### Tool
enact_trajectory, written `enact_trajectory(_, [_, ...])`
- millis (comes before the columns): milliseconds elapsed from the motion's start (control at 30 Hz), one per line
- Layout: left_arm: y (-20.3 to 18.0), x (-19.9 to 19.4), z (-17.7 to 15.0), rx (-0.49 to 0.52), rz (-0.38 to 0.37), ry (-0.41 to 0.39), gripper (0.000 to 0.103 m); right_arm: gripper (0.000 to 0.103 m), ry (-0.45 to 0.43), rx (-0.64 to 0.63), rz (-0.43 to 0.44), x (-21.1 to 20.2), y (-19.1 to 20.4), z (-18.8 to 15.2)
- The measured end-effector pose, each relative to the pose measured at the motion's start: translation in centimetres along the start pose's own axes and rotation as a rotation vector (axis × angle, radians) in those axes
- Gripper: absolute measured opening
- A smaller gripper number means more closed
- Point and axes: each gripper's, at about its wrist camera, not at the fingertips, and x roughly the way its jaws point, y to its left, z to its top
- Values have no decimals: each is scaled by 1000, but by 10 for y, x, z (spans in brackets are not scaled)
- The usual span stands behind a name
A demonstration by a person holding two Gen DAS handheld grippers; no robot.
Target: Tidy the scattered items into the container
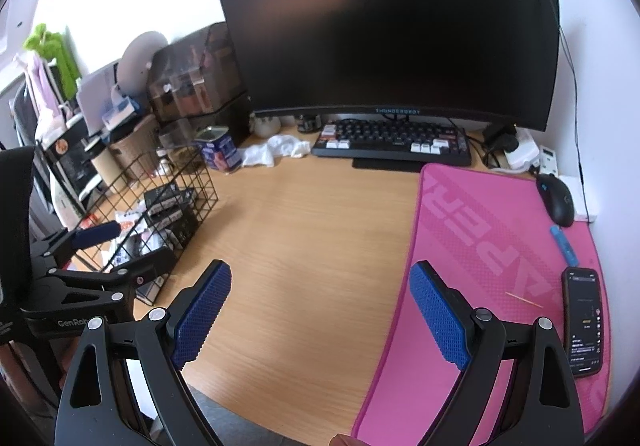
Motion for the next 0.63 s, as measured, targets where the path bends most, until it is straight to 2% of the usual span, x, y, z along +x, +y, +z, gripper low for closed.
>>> enact_trajectory(567, [0, 3, 0, -14, -11, 14, 100, 91, 12, -24, 13, 3, 4, -2])
enact_trajectory(633, [-1, 3, 0, -3, 8, 13, 100, 91, 14, -24, 13, 3, 4, -3])
